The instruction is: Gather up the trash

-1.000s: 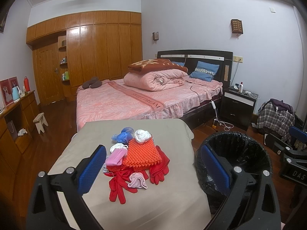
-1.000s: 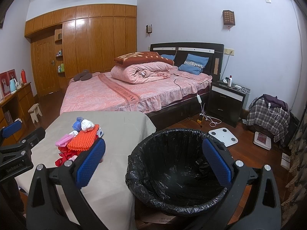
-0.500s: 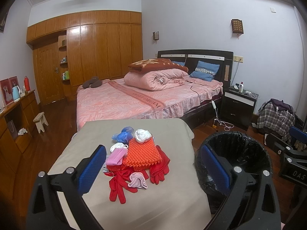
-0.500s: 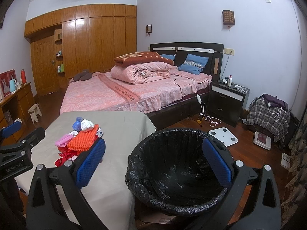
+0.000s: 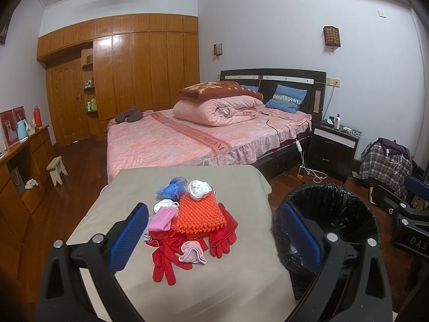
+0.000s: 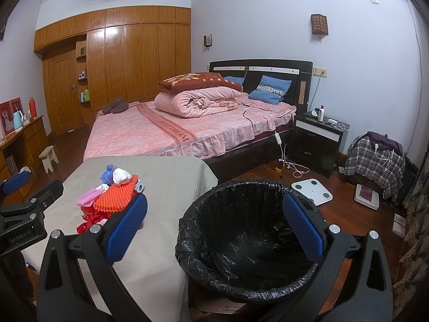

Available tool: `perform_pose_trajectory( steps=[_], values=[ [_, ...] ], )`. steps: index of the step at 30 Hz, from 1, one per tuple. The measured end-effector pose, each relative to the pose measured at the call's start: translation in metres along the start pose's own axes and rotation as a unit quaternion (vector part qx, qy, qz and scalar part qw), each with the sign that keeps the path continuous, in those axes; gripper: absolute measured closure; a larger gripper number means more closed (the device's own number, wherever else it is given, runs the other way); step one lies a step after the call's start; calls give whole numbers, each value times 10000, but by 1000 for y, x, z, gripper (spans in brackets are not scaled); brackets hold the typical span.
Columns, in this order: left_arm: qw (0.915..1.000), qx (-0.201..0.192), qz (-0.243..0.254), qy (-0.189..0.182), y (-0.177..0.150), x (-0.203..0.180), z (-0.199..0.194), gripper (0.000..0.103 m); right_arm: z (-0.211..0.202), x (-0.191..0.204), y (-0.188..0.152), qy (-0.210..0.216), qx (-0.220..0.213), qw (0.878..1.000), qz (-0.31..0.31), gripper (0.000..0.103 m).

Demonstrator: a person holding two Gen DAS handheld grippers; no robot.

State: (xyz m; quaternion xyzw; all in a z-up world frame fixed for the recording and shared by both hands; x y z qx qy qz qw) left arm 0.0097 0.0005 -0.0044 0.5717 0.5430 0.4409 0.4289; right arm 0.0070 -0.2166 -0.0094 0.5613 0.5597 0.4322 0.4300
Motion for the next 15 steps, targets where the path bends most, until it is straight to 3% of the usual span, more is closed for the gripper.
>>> perform_pose_trajectory(
  steps=[15],
  values=[
    [10000, 19, -20, 6, -2, 0, -1, 6, 4, 0, 0, 17, 19, 10000, -2, 5]
  ],
)
Point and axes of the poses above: each gripper's, at about its wrist camera, not at the fingertips, and z roughly the way its jaws point, x to its left, y to its top, the point moved 1 cm from there along z, roughly the way its jaws point, and after that the axes turned 12 degrees about -x, right-handed, at the moved point
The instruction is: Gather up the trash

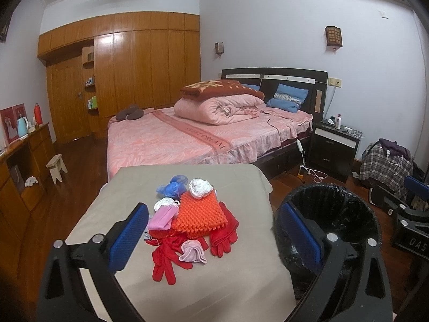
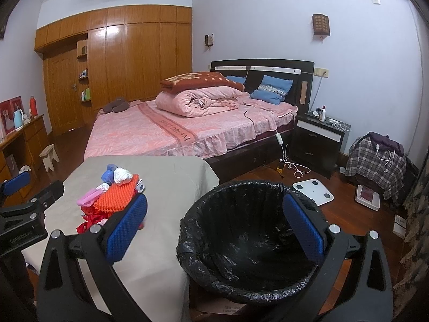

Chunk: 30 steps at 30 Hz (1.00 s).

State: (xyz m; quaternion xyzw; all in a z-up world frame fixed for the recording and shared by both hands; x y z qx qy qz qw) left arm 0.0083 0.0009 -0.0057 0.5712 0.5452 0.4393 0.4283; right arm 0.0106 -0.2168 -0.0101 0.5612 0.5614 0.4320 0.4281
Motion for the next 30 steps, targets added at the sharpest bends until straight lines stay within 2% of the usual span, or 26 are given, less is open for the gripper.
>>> perform_pose_trajectory(
  steps=[6, 14, 21, 30],
  values=[
    [10000, -11, -16, 70, -6, 5, 6, 6, 13, 8, -5, 44, 34, 10000, 6, 5],
    [9972, 79, 31, 744, -33, 58, 34, 6, 48, 30, -14, 244, 72, 9997, -1, 5],
    [9932, 224, -16, 1143, -57, 99, 60, 6, 92, 62, -29, 664, 194, 9976, 28, 5],
    [9908, 217, -161, 1327, -56, 134, 107, 8, 163, 110, -23, 1121, 218, 9934, 47, 7]
  ],
)
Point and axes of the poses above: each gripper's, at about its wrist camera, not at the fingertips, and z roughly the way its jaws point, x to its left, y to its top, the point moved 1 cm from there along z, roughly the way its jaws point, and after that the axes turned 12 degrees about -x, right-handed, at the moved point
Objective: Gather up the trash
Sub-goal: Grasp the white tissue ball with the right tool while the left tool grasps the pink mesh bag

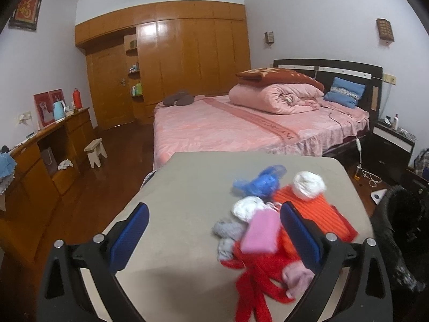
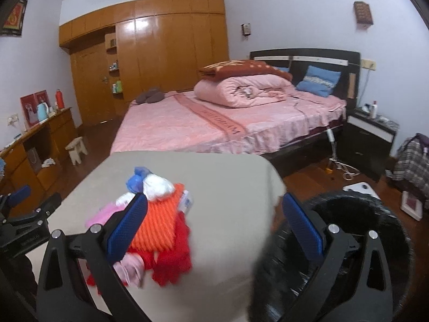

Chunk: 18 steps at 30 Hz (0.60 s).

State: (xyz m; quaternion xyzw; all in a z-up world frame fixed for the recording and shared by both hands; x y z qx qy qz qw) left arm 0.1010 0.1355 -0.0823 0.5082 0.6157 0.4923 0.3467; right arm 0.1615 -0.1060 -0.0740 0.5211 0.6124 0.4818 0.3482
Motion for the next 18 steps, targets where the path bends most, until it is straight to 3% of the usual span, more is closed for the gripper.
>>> perform_pose_trajectory(
  steps=[12, 18],
  values=[
    [9995, 298, -80, 98, 4, 23, 97, 16, 89, 45, -6, 427, 390, 9983, -45, 16],
    [9992, 379, -78, 74, 0, 27, 114, 16, 126, 63, -17, 696, 768, 9945, -163, 24]
  ],
)
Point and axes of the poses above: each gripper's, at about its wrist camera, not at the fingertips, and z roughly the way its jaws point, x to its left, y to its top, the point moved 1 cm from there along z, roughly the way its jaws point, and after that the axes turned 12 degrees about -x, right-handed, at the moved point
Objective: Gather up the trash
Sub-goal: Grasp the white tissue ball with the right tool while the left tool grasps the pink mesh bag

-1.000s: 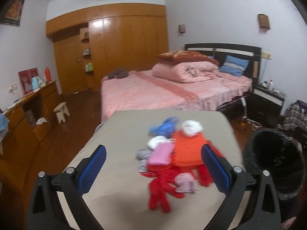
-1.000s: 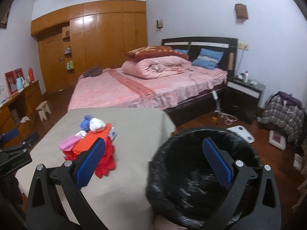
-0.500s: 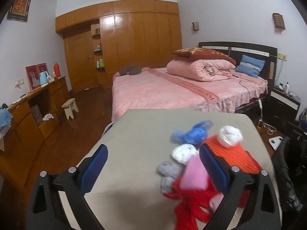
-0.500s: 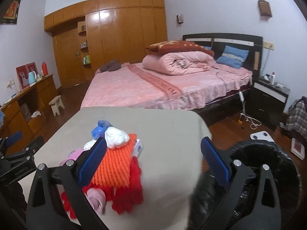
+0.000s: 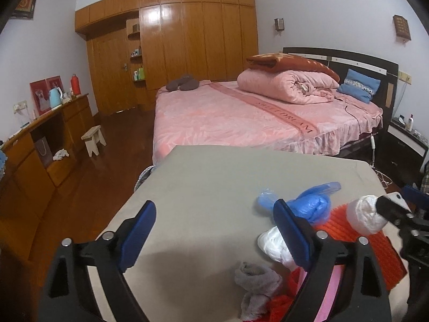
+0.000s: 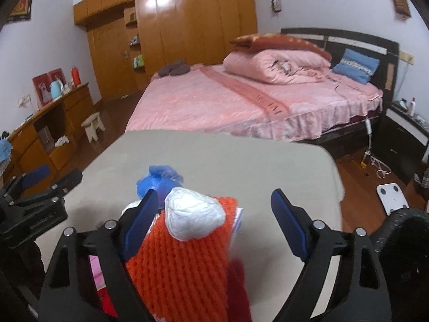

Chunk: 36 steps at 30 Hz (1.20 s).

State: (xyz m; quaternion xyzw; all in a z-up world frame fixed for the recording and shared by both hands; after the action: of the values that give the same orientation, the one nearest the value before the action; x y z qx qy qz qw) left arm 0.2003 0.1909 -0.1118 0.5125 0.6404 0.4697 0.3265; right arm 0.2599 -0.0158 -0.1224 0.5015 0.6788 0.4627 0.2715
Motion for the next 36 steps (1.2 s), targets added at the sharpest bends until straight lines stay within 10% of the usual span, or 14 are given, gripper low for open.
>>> perform_pose_trajectory(
  steps=[9, 30, 36],
  values=[
    [9999, 101, -61, 21, -6, 7, 7, 16, 14, 12, -16, 603, 462, 9971, 15, 64],
    [9945, 569, 5, -875, -46, -50, -36, 28, -59, -15, -21, 388, 56, 9992, 63, 67],
    [9897, 837, -66, -1158, -63, -58, -29, 69, -65, -17, -27, 380, 131, 9992, 80, 67]
  ],
)
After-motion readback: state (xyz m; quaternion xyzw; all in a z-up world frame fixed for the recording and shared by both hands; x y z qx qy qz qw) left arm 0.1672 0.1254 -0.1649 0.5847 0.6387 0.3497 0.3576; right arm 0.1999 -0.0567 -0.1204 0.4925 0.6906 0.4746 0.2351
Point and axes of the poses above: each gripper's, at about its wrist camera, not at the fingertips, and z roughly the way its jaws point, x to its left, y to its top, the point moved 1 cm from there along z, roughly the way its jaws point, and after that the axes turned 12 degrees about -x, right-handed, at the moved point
